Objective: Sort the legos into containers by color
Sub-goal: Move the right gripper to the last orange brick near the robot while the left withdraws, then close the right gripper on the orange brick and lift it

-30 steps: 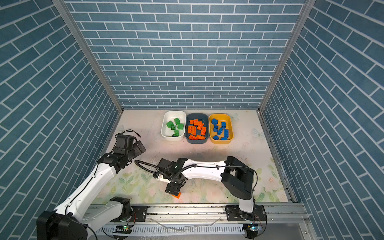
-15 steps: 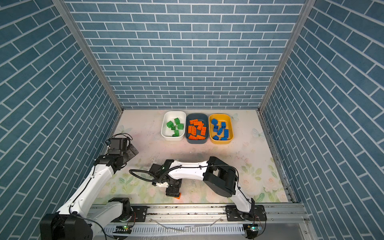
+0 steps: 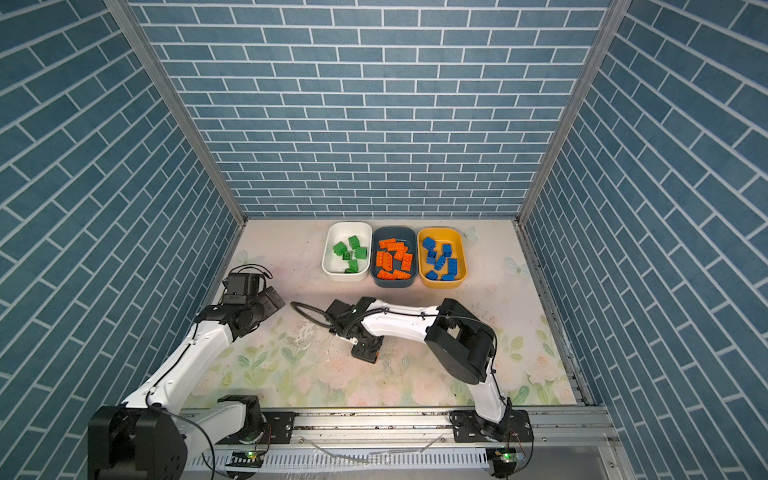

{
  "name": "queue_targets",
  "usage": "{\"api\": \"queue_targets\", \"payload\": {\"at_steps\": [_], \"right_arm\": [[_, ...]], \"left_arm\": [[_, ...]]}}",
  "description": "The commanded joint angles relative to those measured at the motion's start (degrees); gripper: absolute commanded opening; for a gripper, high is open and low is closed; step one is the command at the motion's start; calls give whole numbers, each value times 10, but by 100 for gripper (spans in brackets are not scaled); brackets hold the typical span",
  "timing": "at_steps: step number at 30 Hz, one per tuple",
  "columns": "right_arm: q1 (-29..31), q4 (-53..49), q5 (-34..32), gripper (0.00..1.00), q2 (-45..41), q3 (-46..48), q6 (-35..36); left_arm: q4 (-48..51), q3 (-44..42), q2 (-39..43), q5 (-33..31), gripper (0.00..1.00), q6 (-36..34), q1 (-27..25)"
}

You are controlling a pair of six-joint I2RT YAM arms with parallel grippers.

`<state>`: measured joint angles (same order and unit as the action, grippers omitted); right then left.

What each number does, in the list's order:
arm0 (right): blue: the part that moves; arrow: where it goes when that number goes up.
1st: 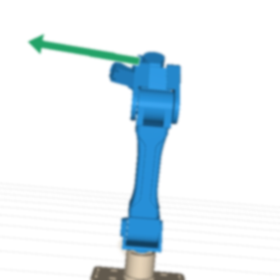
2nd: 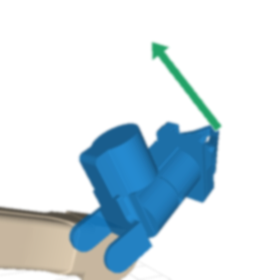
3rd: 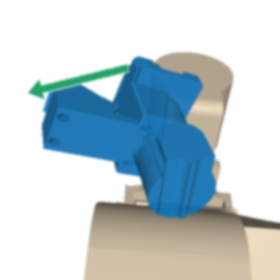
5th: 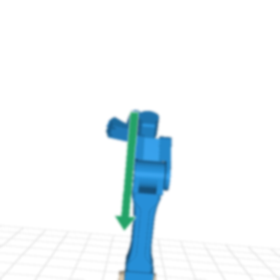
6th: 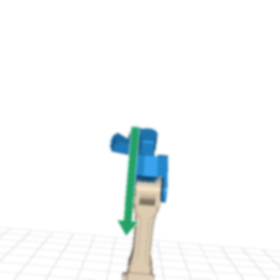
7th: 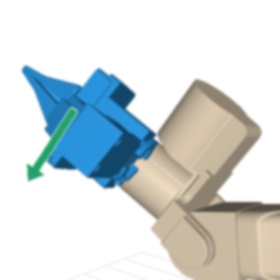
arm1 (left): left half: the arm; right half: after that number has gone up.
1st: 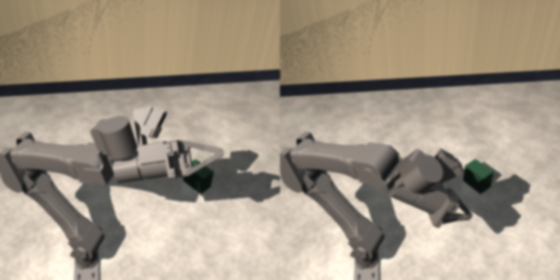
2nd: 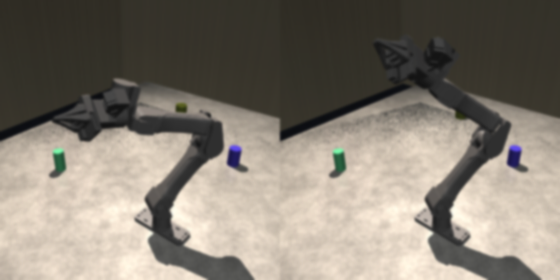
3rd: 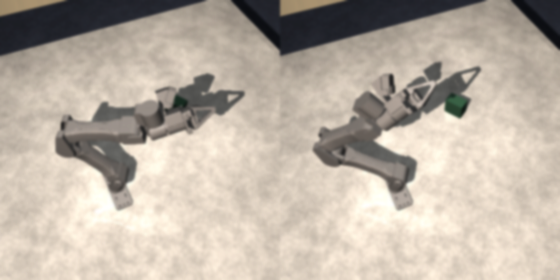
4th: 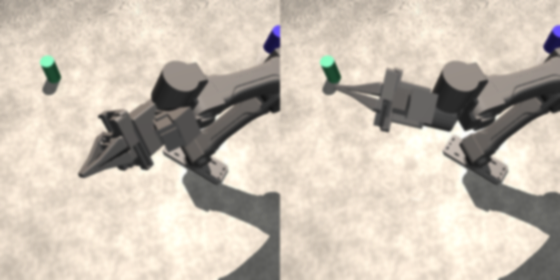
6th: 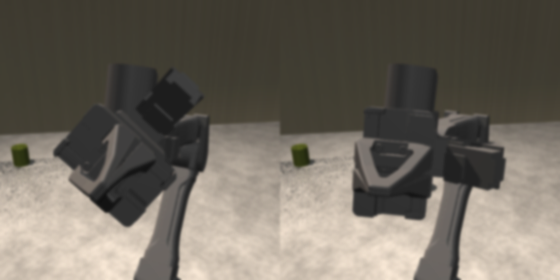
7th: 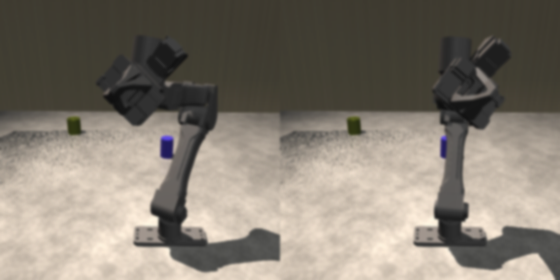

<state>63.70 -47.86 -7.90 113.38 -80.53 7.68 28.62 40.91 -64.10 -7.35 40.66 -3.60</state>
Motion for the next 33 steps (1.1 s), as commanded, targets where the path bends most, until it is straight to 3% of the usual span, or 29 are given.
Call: {"api": "queue_targets", "payload": {"at_steps": [1,7,14,20,28,33], "right_arm": [[-37,20,-50,64,-9,23,-25],[-67,28,-16,63,-34,10,-32],[-67,38,-11,59,-69,6,-71],[-66,52,102,58,-59,29,-73],[-66,72,10,64,-22,30,-93],[-66,72,28,65,-2,34,-91]], "left_arm": [[-15,22,-25,28,99,-7,-27],[-22,58,-86,39,99,-8,-85],[-35,66,-126,52,99,4,-99],[-34,66,-135,52,99,0,-99],[-42,61,-139,64,99,-1,-99],[-41,63,-145,68,99,-4,-99]]}}
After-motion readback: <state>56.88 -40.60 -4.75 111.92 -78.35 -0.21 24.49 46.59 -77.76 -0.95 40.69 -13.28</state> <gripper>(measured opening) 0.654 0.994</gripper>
